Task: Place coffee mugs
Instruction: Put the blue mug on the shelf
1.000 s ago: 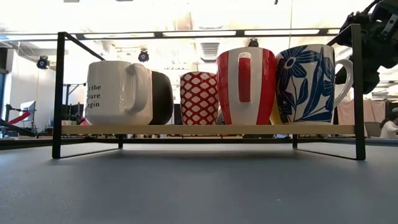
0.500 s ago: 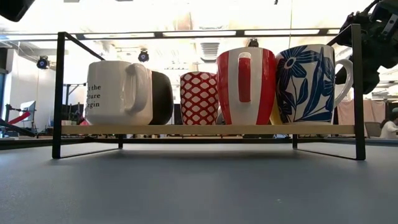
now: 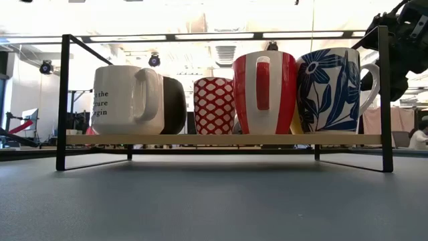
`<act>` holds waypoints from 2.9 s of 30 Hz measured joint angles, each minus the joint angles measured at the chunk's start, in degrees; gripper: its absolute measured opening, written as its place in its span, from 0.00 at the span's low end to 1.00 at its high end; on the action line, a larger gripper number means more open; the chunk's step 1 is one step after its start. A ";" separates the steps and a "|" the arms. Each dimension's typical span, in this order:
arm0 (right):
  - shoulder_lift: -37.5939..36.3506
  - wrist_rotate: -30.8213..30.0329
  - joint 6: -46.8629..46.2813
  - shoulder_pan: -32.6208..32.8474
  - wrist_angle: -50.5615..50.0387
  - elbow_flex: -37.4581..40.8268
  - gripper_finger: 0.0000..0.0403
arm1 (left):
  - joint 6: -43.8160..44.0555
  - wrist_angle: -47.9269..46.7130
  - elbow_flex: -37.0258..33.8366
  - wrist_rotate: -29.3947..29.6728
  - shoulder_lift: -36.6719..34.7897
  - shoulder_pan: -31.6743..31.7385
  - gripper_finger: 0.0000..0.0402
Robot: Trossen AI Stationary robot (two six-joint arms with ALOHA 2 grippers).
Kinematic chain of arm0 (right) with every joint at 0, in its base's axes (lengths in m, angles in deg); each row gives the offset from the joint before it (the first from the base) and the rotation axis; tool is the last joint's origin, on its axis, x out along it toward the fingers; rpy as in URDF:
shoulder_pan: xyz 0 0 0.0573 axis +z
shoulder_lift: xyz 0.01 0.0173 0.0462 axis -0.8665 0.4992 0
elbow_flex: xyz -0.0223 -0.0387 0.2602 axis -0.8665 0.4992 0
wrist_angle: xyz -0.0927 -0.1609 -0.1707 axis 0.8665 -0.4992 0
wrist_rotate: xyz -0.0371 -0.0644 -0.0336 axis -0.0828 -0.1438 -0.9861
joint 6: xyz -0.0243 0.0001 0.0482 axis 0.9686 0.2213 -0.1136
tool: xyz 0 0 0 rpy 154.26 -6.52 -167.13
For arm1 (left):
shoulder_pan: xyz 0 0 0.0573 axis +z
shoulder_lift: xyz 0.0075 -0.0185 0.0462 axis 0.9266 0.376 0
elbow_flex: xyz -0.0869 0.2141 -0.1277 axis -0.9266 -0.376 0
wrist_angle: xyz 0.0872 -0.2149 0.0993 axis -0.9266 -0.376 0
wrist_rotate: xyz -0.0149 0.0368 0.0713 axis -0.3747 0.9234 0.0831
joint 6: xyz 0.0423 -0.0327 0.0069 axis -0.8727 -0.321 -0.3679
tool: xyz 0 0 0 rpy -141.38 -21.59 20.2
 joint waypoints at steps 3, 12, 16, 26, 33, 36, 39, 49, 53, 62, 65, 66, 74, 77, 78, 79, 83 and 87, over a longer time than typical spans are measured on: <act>0.01 0.00 0.00 -0.01 -0.01 0.00 0.15 | -15.97 1.22 0.07 0.05 -0.02 -0.02 0.03; -0.01 0.00 0.00 0.01 -0.01 0.00 0.15 | -74.35 1.24 -0.02 5.43 0.18 0.00 0.04; 0.00 0.00 0.00 0.00 0.00 0.00 0.15 | -91.98 0.80 -0.02 9.93 0.18 0.15 0.04; 0.00 0.00 0.00 0.01 0.00 0.00 0.15 | -93.67 0.59 -0.13 6.34 0.18 0.26 0.04; 0.01 0.00 0.00 0.00 0.00 0.00 0.15 | -78.03 0.21 -0.13 6.94 0.18 0.26 0.05; 0.01 0.00 0.00 0.01 0.00 0.00 0.15 | -77.16 0.17 -0.13 7.09 0.10 0.18 0.08; -0.01 0.00 0.00 0.00 -0.01 0.00 0.15 | -77.22 0.18 -0.08 7.16 0.01 0.11 0.12; -0.01 0.00 0.00 0.01 0.00 0.00 0.15 | -63.40 -0.23 3.37 7.07 -0.68 -0.39 0.22; 0.00 0.00 0.00 0.00 0.01 0.00 0.15 | -52.25 0.38 3.74 6.92 -1.88 -0.50 0.24; 0.01 0.00 0.00 -0.01 -0.01 0.00 0.15 | -15.37 0.44 3.76 8.65 -8.28 -0.49 0.24; 0.02 0.00 0.00 0.00 0.00 0.00 0.15 | 4.62 -4.99 3.74 11.75 -9.33 -0.28 0.24; 0.00 0.00 0.00 0.01 0.00 0.00 0.15 | 10.26 -7.44 3.71 12.44 -9.33 -0.26 0.24; -0.01 0.00 0.00 -0.01 -0.01 0.00 0.15 | 25.80 -11.57 1.58 13.66 -9.32 -0.26 0.24; 0.00 0.00 0.00 0.00 0.00 0.00 0.15 | 27.85 -11.47 -0.46 13.69 -9.28 -0.26 0.24; -0.01 0.00 0.00 0.00 0.00 0.00 0.15 | 28.15 -11.00 -1.07 13.69 -9.28 -0.17 0.24; 0.00 0.00 0.00 -0.01 -0.01 -0.02 0.15 | 28.30 -10.14 -1.78 13.68 -9.28 -0.04 0.24; 0.02 0.00 0.00 -0.01 -0.01 0.00 0.15 | 28.91 -4.95 -4.79 13.65 -9.24 0.24 0.24; -0.01 0.00 0.00 0.01 -0.01 0.00 0.15 | 29.07 -1.58 -8.00 14.19 -9.24 0.31 0.24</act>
